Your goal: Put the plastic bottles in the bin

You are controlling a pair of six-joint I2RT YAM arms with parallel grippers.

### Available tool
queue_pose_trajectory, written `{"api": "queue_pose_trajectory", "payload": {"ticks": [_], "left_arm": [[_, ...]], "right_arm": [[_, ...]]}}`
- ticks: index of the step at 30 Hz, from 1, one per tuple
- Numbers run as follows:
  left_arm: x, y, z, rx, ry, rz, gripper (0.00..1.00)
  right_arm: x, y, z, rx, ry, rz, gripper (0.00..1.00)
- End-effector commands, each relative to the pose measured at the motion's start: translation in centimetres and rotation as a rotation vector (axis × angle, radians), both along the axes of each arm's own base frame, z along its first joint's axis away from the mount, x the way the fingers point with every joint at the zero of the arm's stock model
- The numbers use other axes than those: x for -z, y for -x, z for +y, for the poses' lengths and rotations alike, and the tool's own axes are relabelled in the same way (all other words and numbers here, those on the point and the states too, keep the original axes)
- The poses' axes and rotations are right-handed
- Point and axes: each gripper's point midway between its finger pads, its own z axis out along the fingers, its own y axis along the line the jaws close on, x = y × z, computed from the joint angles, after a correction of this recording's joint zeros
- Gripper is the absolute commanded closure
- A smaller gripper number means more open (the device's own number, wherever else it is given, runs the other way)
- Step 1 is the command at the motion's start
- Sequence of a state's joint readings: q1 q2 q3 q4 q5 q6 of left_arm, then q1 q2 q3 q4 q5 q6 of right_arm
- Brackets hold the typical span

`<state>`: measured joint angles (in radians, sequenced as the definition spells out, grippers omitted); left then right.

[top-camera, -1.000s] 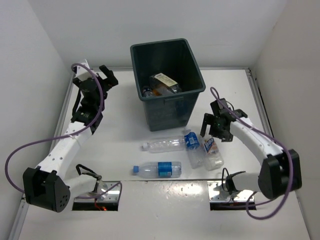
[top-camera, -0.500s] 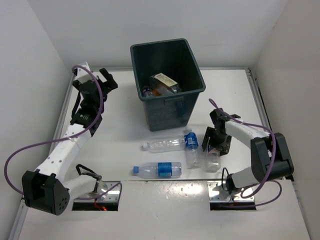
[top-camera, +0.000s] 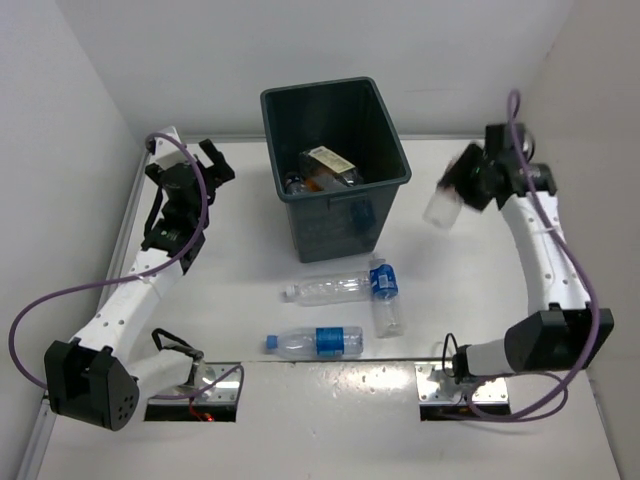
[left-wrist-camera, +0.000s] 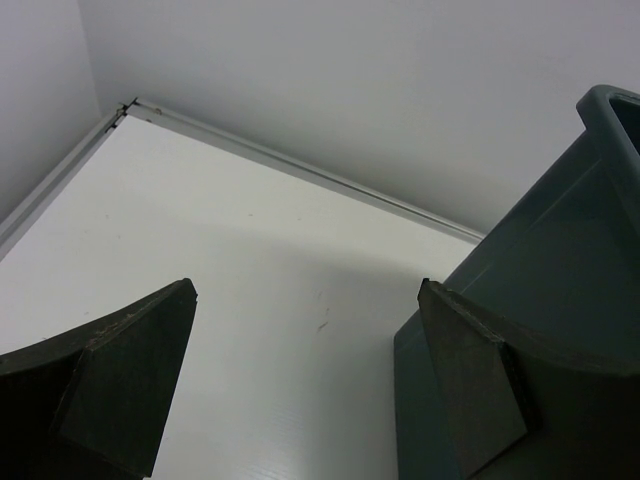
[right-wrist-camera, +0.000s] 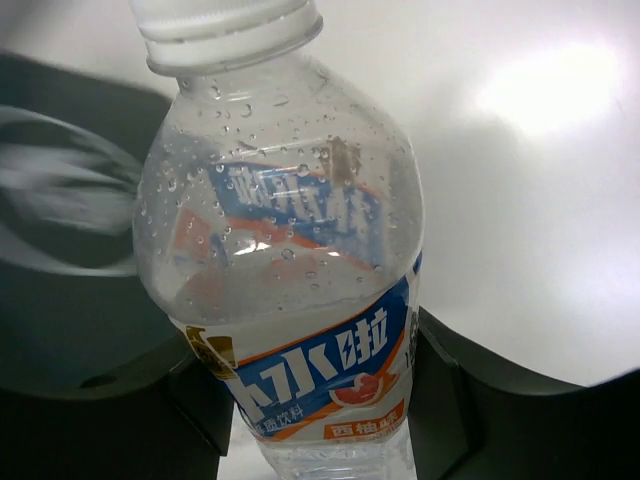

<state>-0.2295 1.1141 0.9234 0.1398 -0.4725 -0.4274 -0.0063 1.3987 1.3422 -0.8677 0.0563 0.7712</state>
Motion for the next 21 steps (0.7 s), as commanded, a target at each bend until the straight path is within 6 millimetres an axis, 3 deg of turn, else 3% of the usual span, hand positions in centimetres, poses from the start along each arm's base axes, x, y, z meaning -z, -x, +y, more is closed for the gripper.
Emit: {"api": "queue_pose_trajectory", "payload": {"ticks": [1, 2, 4, 5, 7, 11, 12, 15, 16, 17, 18, 19, 21], "left_arm": [[-1.1, 0.3, 0.0, -0.001, 0.015, -0.036, 0.00], [-0.6, 0.4, 0.0, -0.001, 0.012, -0.026, 0.00], [-0.9, 0.5, -0.2, 0.008, 0.023, -0.037, 0.00], [-0.3, 0.5, -0.3, 0.018, 0.021, -0.025, 0.00], [0.4, 0.8, -0.4, 0.028, 0.019, -0.014, 0.00], [1.5, 1.3, -0.6, 0.046, 0.014, 0.013, 0.00], [2.1, 1.4, -0.6, 0.045, 0.020, 0.023, 0.00], [2.0, 1.8, -0.8, 0.055, 0.033, 0.020, 0.00], [2.5, 1.8, -0.9, 0.066, 0.032, 0.029, 0.00], [2.5, 1.8, -1.2, 0.077, 0.042, 0.027, 0.00], [2.4, 2.0, -1.1, 0.077, 0.042, 0.027, 0.00], [2.4, 2.0, -1.4, 0.094, 0.044, 0.028, 0.00], [2.6, 2.0, -1.6, 0.104, 0.043, 0.037, 0.00]], "right_arm": [[-9.2, -4.0, 0.7, 0.036, -0.082, -0.254, 0.76], [-13.4, -5.5, 0.4, 0.030, -0.095, -0.373, 0.76], [-16.4, -7.4, 0.7, 0.011, -0.107, -0.456, 0.73], [-19.9, -7.8, 1.5, -0.012, -0.111, -0.538, 0.73], [-23.8, -9.0, 2.2, -0.032, -0.111, -0.646, 0.71], [-28.0, -10.4, 6.4, -0.143, -0.192, -0.800, 0.66], [-29.4, -10.4, 9.4, -0.225, -0.220, -0.856, 0.66], [-29.8, -10.2, 14.2, -0.330, -0.209, -0.877, 0.61], [-28.3, -9.9, 17.6, -0.405, -0.201, -0.830, 0.55], [-27.2, -9.8, 19.1, -0.440, -0.201, -0.802, 0.51], [-26.0, -9.7, 20.6, -0.467, -0.207, -0.768, 0.42], [-23.9, -9.4, 22.9, -0.518, -0.219, -0.704, 0.17], [-22.6, -8.9, 24.6, -0.569, -0.239, -0.655, 0.00]]}}
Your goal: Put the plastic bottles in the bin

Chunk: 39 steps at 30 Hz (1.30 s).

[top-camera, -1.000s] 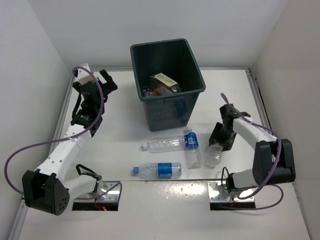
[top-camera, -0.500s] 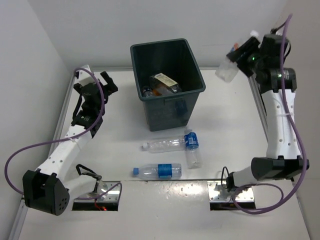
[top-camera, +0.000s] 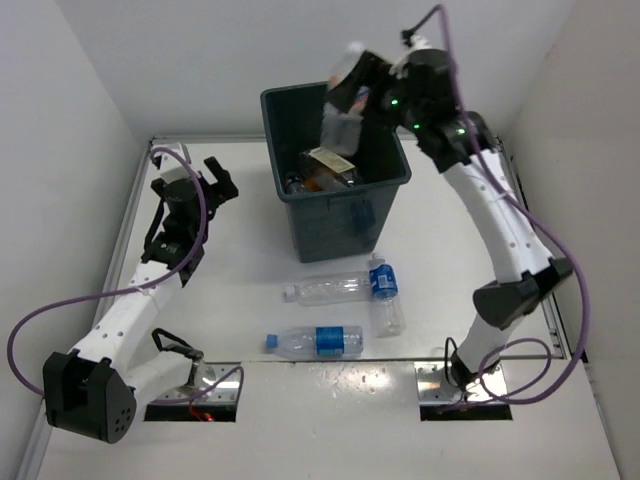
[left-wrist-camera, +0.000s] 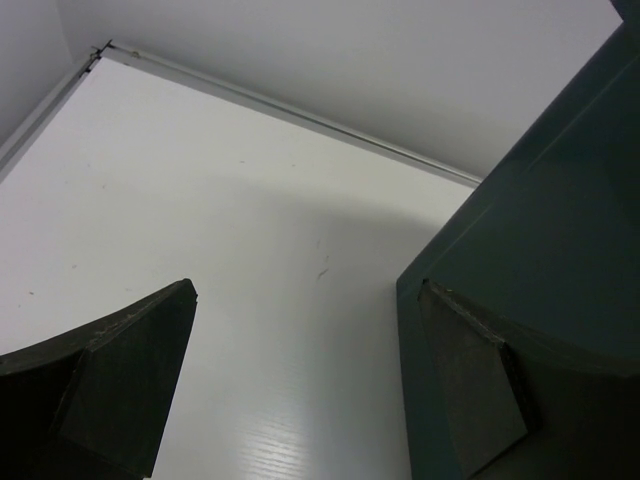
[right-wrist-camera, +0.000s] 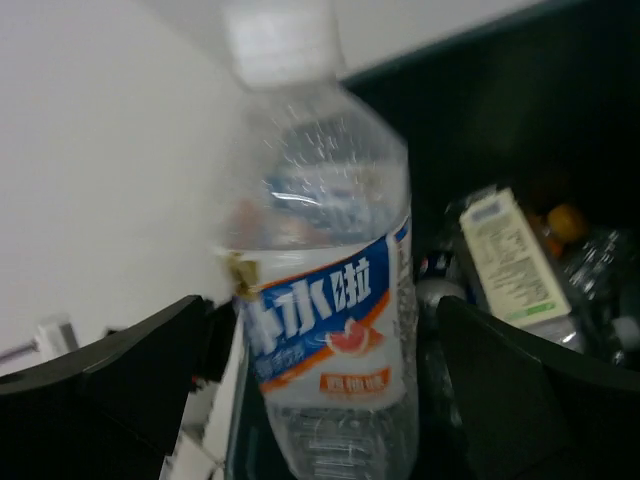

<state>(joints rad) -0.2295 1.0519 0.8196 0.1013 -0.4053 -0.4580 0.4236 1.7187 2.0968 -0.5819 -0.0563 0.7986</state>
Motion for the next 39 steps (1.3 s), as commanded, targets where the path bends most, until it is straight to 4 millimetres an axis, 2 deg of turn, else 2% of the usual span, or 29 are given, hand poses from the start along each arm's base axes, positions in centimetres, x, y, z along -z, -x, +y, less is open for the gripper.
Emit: {"api": "queue_pose_trajectory", "payload": {"ticks": [1, 3, 4, 5, 6, 8, 9, 10, 11, 12, 13, 15, 16, 18, 19, 20, 22, 23, 26, 28, 29, 30, 32, 33, 35, 36, 37, 38, 39], "left_arm": [[-1.1, 0.4, -0.8, 0.039, 0.028, -0.035, 0.00], [-0.9, 0.6, -0.7, 0.038, 0.036, -0.025, 0.00], [-0.9, 0.6, -0.9, 0.048, 0.037, -0.024, 0.00], [-0.9, 0.6, -0.9, 0.048, 0.037, -0.024, 0.00], [-1.0, 0.8, -1.1, 0.059, 0.038, -0.024, 0.00], [-1.0, 0.8, -1.1, 0.059, 0.038, -0.024, 0.00], [-1.0, 0.8, -1.1, 0.059, 0.038, -0.024, 0.00], [-1.0, 0.8, -1.1, 0.059, 0.038, -0.024, 0.00], [-1.0, 0.8, -1.1, 0.058, 0.047, -0.025, 0.00], [-0.7, 0.7, -1.1, 0.058, 0.045, -0.016, 0.00], [-0.7, 0.7, -1.2, 0.056, 0.057, -0.018, 0.00], [-0.3, 0.7, -1.4, 0.063, 0.070, -0.010, 0.00], [0.0, 0.6, -1.5, 0.062, 0.080, -0.003, 0.00], [0.0, 0.6, -1.7, 0.071, 0.091, -0.004, 0.00], [0.0, 0.6, -1.7, 0.071, 0.091, -0.004, 0.00], [0.4, 0.4, -1.7, 0.071, 0.089, 0.007, 0.00], [1.3, 0.3, -1.8, 0.070, 0.085, 0.028, 0.00], [1.3, 0.3, -1.8, 0.068, 0.095, 0.026, 0.00], [1.8, 0.1, -2.1, 0.076, 0.107, 0.035, 0.00], [2.1, 0.0, -2.1, 0.074, 0.117, 0.042, 0.00], [2.1, 0.0, -2.2, 0.073, 0.128, 0.041, 0.00], [2.6, 0.1, -2.2, 0.072, 0.126, 0.051, 0.00], [2.9, 0.2, -2.1, 0.071, 0.124, 0.062, 0.00], [3.3, 0.3, -1.9, 0.060, 0.109, 0.071, 0.00], [3.6, 0.4, -1.6, 0.044, 0.104, 0.081, 0.00], [3.8, 0.5, -1.3, 0.037, 0.091, 0.091, 0.00], [3.8, 0.5, -1.3, 0.037, 0.091, 0.091, 0.00], [4.0, 0.5, -1.3, 0.036, 0.089, 0.100, 0.00], [4.5, 0.6, -1.3, 0.036, 0.087, 0.109, 0.00]], "right_arm": [[1.0, 1.0, 2.6, -0.088, 0.045, 0.032, 0.00], [-0.1, 1.2, 1.9, -0.062, 0.049, 0.001, 0.00], [-1.0, 1.2, 0.9, -0.030, 0.046, -0.018, 0.00], [-1.4, 1.0, -0.6, 0.044, 0.066, -0.037, 0.00], [-3.0, 1.8, -2.4, 0.103, 0.061, -0.068, 0.00], [-5.1, 2.0, -5.3, 0.218, 0.072, -0.156, 0.00], [-4.4, 2.2, -6.3, 0.263, 0.085, -0.150, 0.00], [-6.1, 3.7, -7.9, 0.307, 0.072, -0.195, 0.00], [-6.6, 4.0, -9.4, 0.375, 0.089, -0.227, 0.00], [-4.9, 4.1, -10.4, 0.416, 0.127, -0.200, 0.00], [-5.8, 5.4, -12.7, 0.508, 0.126, -0.217, 0.00], [-3.0, 6.2, -14.7, 0.601, 0.161, -0.143, 0.00], [-2.3, 6.8, -16.5, 0.685, 0.164, -0.123, 0.00], [-0.1, 9.1, -18.6, 0.754, 0.167, -0.091, 0.00], [2.3, 9.5, -19.4, 0.788, 0.155, -0.055, 0.00], [1.7, 11.4, -20.2, 0.798, 0.095, -0.077, 0.00], [4.4, 12.6, -20.8, 0.808, 0.119, -0.035, 0.00], [5.2, 13.1, -20.7, 0.785, 0.129, -0.018, 0.00], [9.4, 14.6, -20.0, 0.722, 0.186, 0.112, 0.00], [13.3, 16.0, -19.6, 0.689, 0.211, 0.235, 0.00], [14.4, 16.7, -19.5, 0.677, 0.206, 0.270, 0.00], [17.4, 17.6, -18.6, 0.623, 0.221, 0.349, 0.00], [20.5, 18.9, -16.7, 0.505, 0.211, 0.440, 0.00], [23.5, 19.9, -16.5, 0.470, 0.238, 0.506, 0.00], [26.6, 21.1, -14.6, 0.361, 0.225, 0.605, 0.00], [29.5, 22.3, -14.1, 0.301, 0.264, 0.672, 0.00], [30.7, 23.2, -13.1, 0.239, 0.247, 0.727, 0.00], [33.0, 23.9, -12.8, 0.210, 0.272, 0.792, 0.00], [34.1, 24.2, -12.6, 0.187, 0.269, 0.825, 0.00]]}}
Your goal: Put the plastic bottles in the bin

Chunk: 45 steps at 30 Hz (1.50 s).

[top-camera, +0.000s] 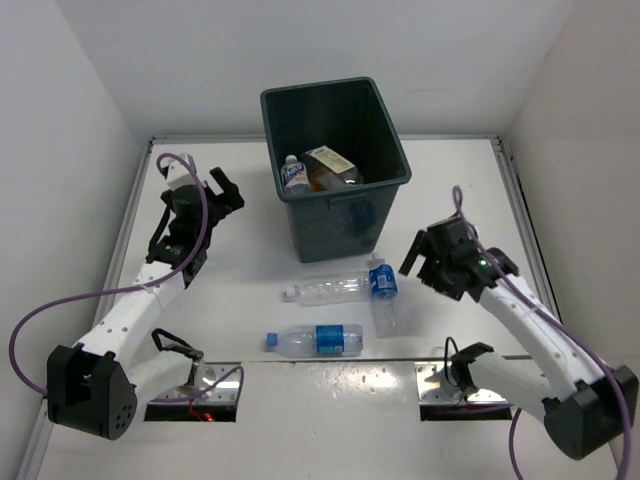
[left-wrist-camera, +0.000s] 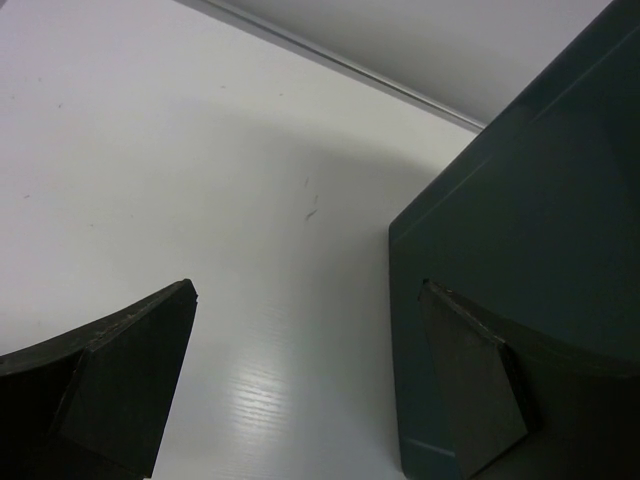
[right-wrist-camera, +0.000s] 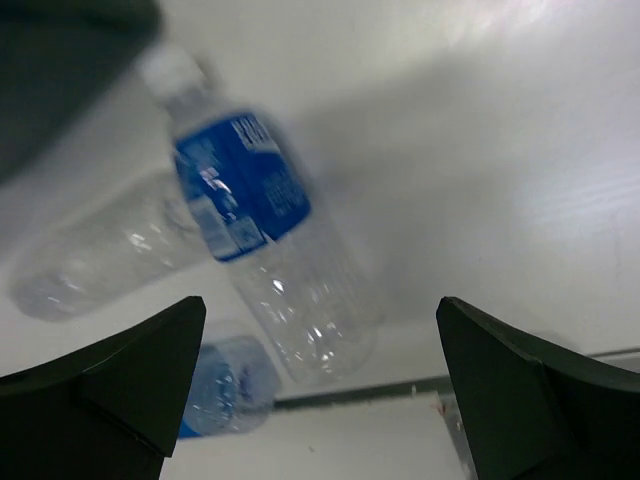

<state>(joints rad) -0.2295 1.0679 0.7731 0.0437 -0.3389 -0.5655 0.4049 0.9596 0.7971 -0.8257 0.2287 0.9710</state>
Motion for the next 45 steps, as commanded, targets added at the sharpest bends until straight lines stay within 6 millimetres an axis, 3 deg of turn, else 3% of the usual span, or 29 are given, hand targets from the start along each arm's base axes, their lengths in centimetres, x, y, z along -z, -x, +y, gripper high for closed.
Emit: {"api": "queue_pose_trajectory", "payload": {"ticks": [1, 8, 14, 18, 21, 25, 29, 31, 33, 35, 36, 38, 39, 41, 42, 43, 45], "left_arm": [[0.4, 0.1, 0.3, -0.017, -0.014, 0.006, 0.00], [0.9, 0.3, 0.3, -0.019, -0.008, 0.015, 0.00], [2.1, 0.6, 0.4, -0.019, -0.015, 0.043, 0.00], [2.3, 0.8, 0.6, -0.028, -0.018, 0.044, 0.00], [2.3, 0.8, 0.6, -0.028, -0.018, 0.044, 0.00], [2.2, 1.0, 1.1, -0.046, -0.032, 0.046, 0.00], [3.0, 1.3, 1.3, -0.055, -0.040, 0.063, 0.00], [3.0, 1.3, 1.3, -0.055, -0.040, 0.063, 0.00], [3.0, 1.3, 1.3, -0.055, -0.040, 0.063, 0.00], [3.4, 1.4, 1.3, -0.055, -0.042, 0.072, 0.00], [3.4, 1.4, 1.3, -0.055, -0.042, 0.072, 0.00], [3.4, 1.4, 1.3, -0.055, -0.042, 0.072, 0.00], [3.4, 1.4, 1.3, -0.055, -0.042, 0.072, 0.00], [3.2, 1.3, 1.3, -0.055, -0.039, 0.062, 0.00], [3.6, 1.4, 1.3, -0.058, -0.031, 0.069, 0.00], [3.4, 1.3, 1.1, -0.049, -0.026, 0.059, 0.00], [3.2, 1.2, 0.9, -0.043, -0.010, 0.049, 0.00]], "right_arm": [[3.6, 2.3, 3.6, -0.131, -0.163, 0.175, 0.00], [8.7, 2.8, 4.5, -0.205, -0.193, 0.314, 0.00], [9.3, 2.0, 6.2, -0.261, -0.205, 0.292, 0.00], [11.1, 2.8, 6.4, -0.273, -0.213, 0.368, 0.00], [13.0, 3.7, 5.5, -0.236, -0.212, 0.463, 0.00], [14.2, 5.1, 4.2, -0.186, -0.238, 0.545, 0.11], [14.2, 5.0, 3.6, -0.167, -0.244, 0.538, 0.20], [13.9, 4.8, 3.3, -0.161, -0.247, 0.524, 0.31], [12.5, 3.8, 2.8, -0.126, -0.269, 0.499, 0.45], [10.9, 2.5, 2.3, -0.101, -0.268, 0.444, 0.48], [8.6, 0.8, 1.6, -0.070, -0.284, 0.371, 0.48], [5.9, -1.2, 0.5, -0.023, -0.308, 0.286, 0.49], [3.1, -2.9, 0.1, -0.004, -0.318, 0.225, 0.51], [0.4, -5.2, -1.0, 0.027, -0.256, 0.173, 0.56], [-3.1, -7.5, -0.8, 0.022, -0.253, 0.085, 0.56], [-4.5, -8.8, -1.1, 0.040, -0.241, 0.041, 0.58], [-11.6, -12.5, -1.7, 0.078, -0.234, -0.152, 0.61]]}}
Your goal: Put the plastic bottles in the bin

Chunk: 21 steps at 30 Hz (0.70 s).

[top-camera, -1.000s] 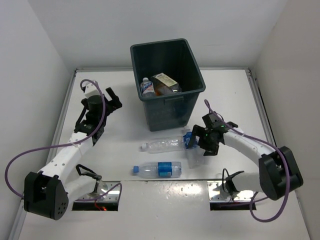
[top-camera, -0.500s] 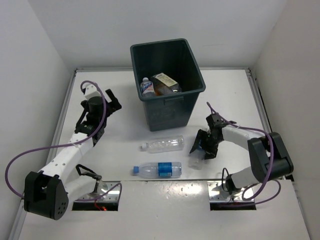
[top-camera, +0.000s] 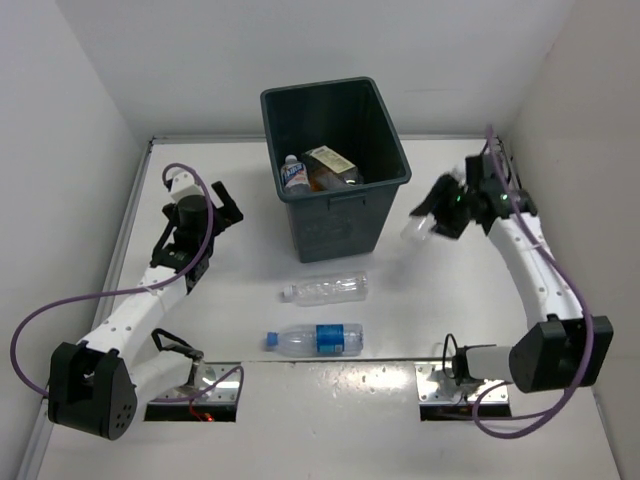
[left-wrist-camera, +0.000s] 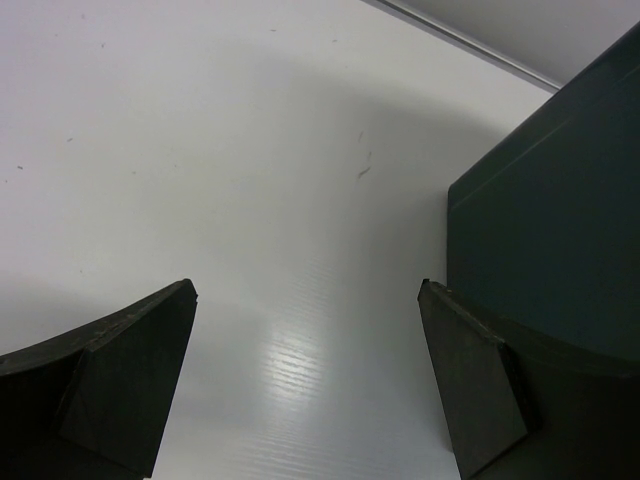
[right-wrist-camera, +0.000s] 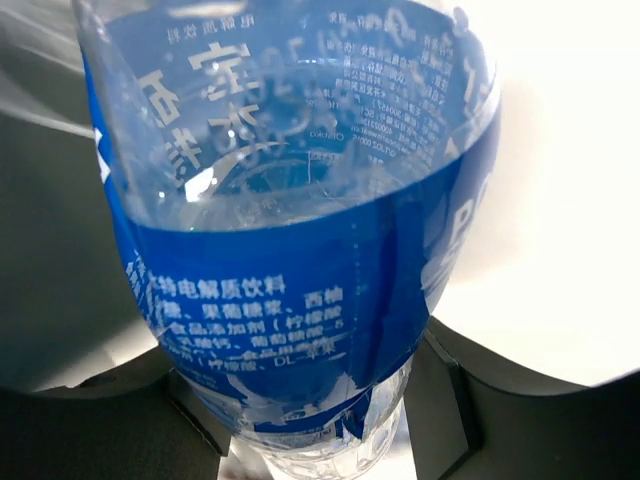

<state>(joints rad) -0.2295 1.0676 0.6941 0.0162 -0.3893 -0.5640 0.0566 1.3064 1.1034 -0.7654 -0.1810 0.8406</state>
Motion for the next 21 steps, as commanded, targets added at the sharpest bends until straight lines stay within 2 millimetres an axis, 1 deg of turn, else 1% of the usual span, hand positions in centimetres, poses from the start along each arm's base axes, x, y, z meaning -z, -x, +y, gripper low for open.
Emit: {"api": "queue_pose_trajectory", "payload": {"ticks": [1, 2, 3, 4, 5, 6, 7, 8, 9, 10, 11, 13, 14, 15, 16, 17, 18, 19, 20, 21], "left_arm": [[-1.1, -0.2, -0.3, 0.004, 0.030, -0.052, 0.00], [-1.1, -0.2, -0.3, 0.004, 0.030, -0.052, 0.00], [-1.1, -0.2, -0.4, 0.001, 0.038, -0.053, 0.00], [-0.7, 0.0, -0.3, 0.001, 0.036, -0.044, 0.00], [-0.7, 0.0, -0.3, 0.001, 0.036, -0.044, 0.00], [-0.7, 0.0, -0.3, 0.001, 0.036, -0.044, 0.00], [-1.0, 0.1, -0.3, 0.001, 0.039, -0.054, 0.00], [-0.6, 0.2, -0.3, 0.001, 0.037, -0.046, 0.00], [-0.4, 0.3, -0.3, 0.001, 0.034, -0.037, 0.00], [-0.7, 0.4, -0.2, 0.001, 0.037, -0.046, 0.00], [-0.7, 0.4, -0.2, 0.001, 0.037, -0.046, 0.00], [-0.7, 0.4, -0.2, 0.001, 0.037, -0.046, 0.00], [-0.1, 0.6, -0.2, 0.001, 0.032, -0.028, 0.00], [-0.4, 0.7, -0.2, 0.001, 0.034, -0.037, 0.00], [-0.4, 0.7, -0.2, 0.001, 0.034, -0.037, 0.00], [-0.3, 0.7, -0.3, 0.010, 0.037, -0.036, 0.00], [-0.3, 0.7, -0.3, 0.010, 0.037, -0.036, 0.00], [-0.3, 0.7, -0.3, 0.010, 0.037, -0.036, 0.00], [-0.8, 0.5, -0.4, 0.010, 0.040, -0.045, 0.00], [-0.8, 0.5, -0.4, 0.010, 0.040, -0.045, 0.00]], "right_arm": [[-9.2, -4.4, -1.7, 0.123, 0.039, -0.217, 0.62], [-11.2, -5.1, -2.0, 0.149, 0.040, -0.266, 0.62], [-12.6, -5.9, -2.6, 0.192, 0.059, -0.299, 0.62], [-16.4, -7.3, -2.9, 0.229, 0.039, -0.411, 0.61], [-18.3, -7.8, -2.8, 0.244, 0.034, -0.471, 0.61], [-20.1, -8.4, -3.4, 0.280, 0.060, -0.530, 0.61], [-23.6, -8.6, -2.4, 0.285, 0.043, -0.625, 0.61], [-24.6, -8.9, -2.0, 0.294, 0.055, -0.649, 0.61], [-26.0, -9.2, -2.2, 0.336, 0.083, -0.691, 0.61], [-28.0, -9.4, -0.1, 0.309, 0.059, -0.748, 0.61], [-29.1, -9.4, 0.7, 0.290, 0.061, -0.792, 0.60], [-30.2, -9.9, 3.3, 0.202, 0.032, -0.859, 0.60], [-31.5, -10.3, 5.9, 0.128, 0.006, -0.928, 0.60], [-31.5, -10.3, 8.2, 0.034, -0.040, -0.939, 0.56], [-31.4, -10.6, 9.4, -0.020, -0.071, -0.937, 0.50], [-28.7, -11.3, 12.6, -0.128, -0.112, -0.855, 0.37], [-29.2, -11.2, 13.9, -0.181, -0.140, -0.842, 0.09], [-28.2, -11.0, 15.7, -0.245, -0.147, -0.797, 0.00], [-27.1, -10.9, 16.8, -0.280, -0.149, -0.743, 0.00], [-25.4, -10.4, 17.2, -0.311, -0.093, -0.682, 0.00]]}}
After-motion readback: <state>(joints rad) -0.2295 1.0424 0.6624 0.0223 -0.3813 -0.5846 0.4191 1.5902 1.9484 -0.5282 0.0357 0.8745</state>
